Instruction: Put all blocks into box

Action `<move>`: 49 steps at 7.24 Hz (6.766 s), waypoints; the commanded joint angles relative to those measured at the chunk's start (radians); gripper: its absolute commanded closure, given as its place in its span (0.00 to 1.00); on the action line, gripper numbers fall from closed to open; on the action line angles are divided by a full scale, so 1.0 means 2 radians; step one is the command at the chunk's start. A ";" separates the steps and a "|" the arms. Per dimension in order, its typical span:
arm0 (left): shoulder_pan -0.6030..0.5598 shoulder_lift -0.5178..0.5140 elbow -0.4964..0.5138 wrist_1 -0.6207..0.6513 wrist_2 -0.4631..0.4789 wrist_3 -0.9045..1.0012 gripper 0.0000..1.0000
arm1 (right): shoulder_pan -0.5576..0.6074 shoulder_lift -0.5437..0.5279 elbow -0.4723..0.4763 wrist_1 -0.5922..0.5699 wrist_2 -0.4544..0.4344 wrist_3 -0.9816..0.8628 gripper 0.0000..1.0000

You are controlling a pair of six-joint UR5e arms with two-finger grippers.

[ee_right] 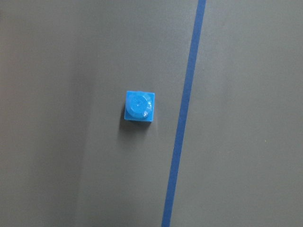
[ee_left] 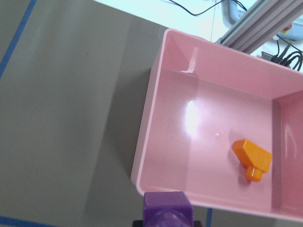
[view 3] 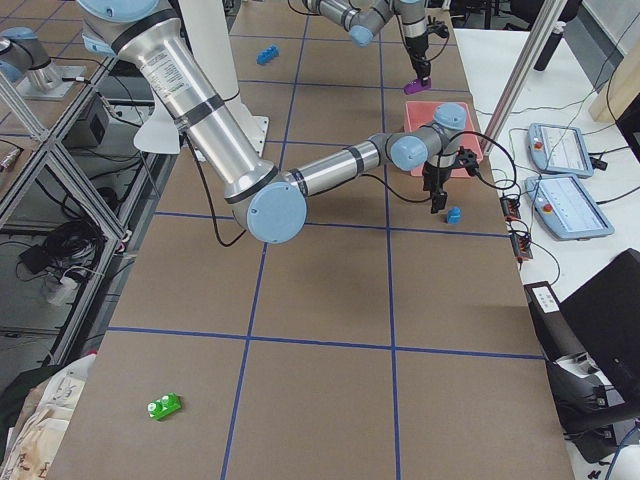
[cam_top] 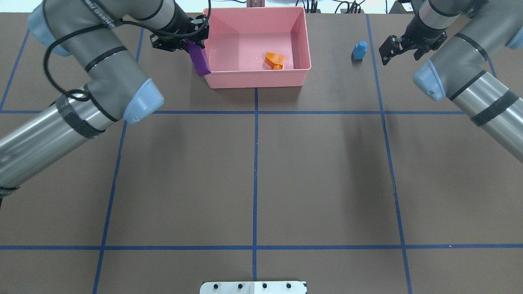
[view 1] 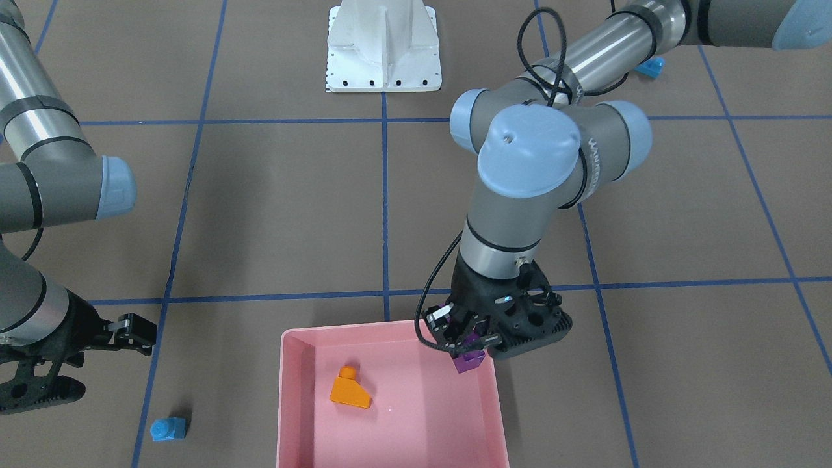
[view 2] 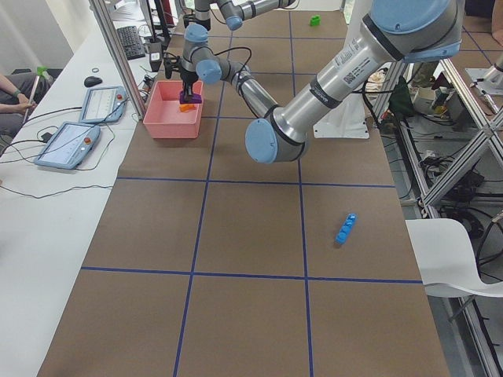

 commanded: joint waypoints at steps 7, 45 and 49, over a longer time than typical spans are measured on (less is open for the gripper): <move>0.008 0.084 -0.060 -0.047 -0.083 0.101 0.00 | -0.015 0.118 -0.265 0.192 -0.021 0.058 0.03; 0.295 0.899 -0.483 -0.361 -0.082 -0.135 0.00 | -0.023 -0.230 0.482 -0.222 -0.042 0.067 0.01; 0.441 0.899 -0.439 -0.392 0.034 -0.278 0.00 | -0.024 -0.224 0.484 -0.219 -0.047 0.067 0.01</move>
